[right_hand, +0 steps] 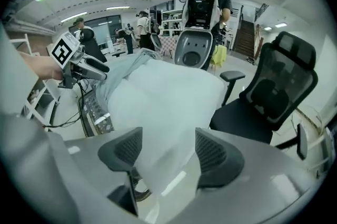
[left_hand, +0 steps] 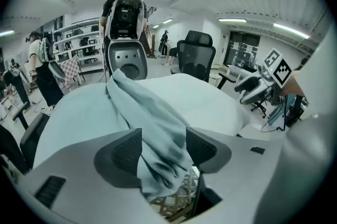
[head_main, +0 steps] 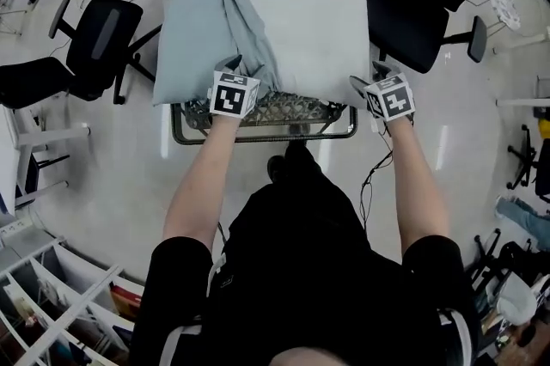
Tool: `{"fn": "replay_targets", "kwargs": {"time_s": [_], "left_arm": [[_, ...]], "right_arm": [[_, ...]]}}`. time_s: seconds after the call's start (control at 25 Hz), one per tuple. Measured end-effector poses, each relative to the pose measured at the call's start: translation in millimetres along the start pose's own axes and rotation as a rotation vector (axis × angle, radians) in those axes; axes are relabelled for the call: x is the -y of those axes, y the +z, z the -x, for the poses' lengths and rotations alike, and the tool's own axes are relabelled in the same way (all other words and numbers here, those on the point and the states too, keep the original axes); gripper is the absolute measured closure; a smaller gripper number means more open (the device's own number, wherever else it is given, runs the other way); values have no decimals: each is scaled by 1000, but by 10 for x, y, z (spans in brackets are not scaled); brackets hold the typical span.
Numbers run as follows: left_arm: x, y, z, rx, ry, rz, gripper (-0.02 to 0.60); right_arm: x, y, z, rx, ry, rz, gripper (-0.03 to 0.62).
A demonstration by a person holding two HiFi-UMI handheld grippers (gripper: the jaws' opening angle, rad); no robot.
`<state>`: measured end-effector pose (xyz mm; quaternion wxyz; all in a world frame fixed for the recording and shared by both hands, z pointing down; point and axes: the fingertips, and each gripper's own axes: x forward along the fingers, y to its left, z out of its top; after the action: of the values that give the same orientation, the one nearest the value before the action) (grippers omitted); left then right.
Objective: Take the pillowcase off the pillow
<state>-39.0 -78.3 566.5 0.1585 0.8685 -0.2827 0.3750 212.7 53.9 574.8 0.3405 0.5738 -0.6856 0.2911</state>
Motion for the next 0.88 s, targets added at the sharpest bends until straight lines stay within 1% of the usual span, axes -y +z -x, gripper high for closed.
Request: {"fn": "replay_targets", "kwargs": {"time_s": [0.08,0.2,0.28,0.4,0.44,0.48,0.52,0.6,0.64,0.76,0.8,0.84,0.88], "left_arm": [[147,-133,36,2,-6,30,323],[359,-362,1,-16,6,82,298],[456,-453,-82,-16,44,85,272],[474,-488,-218,-18,124,70,264],[446,-493,-267,-25,147,65,264],[408,-496,-311,-32,167,60,264],[365,-495,-345,-38,185,53,264],[292,-499,-373,-54,213,20,268],[267,-513,-367,-70,226,-13,285],[174,-577,-273,-132,280,-177,415],[131,-582,-218,-144,300,-223,442],[84,-578,-155,-151,318,-251,466],[23,-573,-84,-152,334,-259,488]], "right_arm": [[-90,-276,48,-32,0,-81,251],[-228,-607,-11,-71,43,-193,211],[-234,-759,-98,-85,52,-242,204],[-297,-818,-291,-91,84,-273,206],[-328,-785,-354,-87,89,-259,223],[-356,-729,-401,-80,91,-233,270],[-384,-660,-432,-68,98,-204,302],[-415,-554,-443,-46,120,-150,351],[-408,-539,-424,-45,129,-128,368],[-341,-516,-297,-59,158,-75,401],[-303,-476,-244,-58,166,-58,411],[-260,-420,-191,-52,174,-40,420],[-215,-357,-142,-44,182,-26,427]]}}
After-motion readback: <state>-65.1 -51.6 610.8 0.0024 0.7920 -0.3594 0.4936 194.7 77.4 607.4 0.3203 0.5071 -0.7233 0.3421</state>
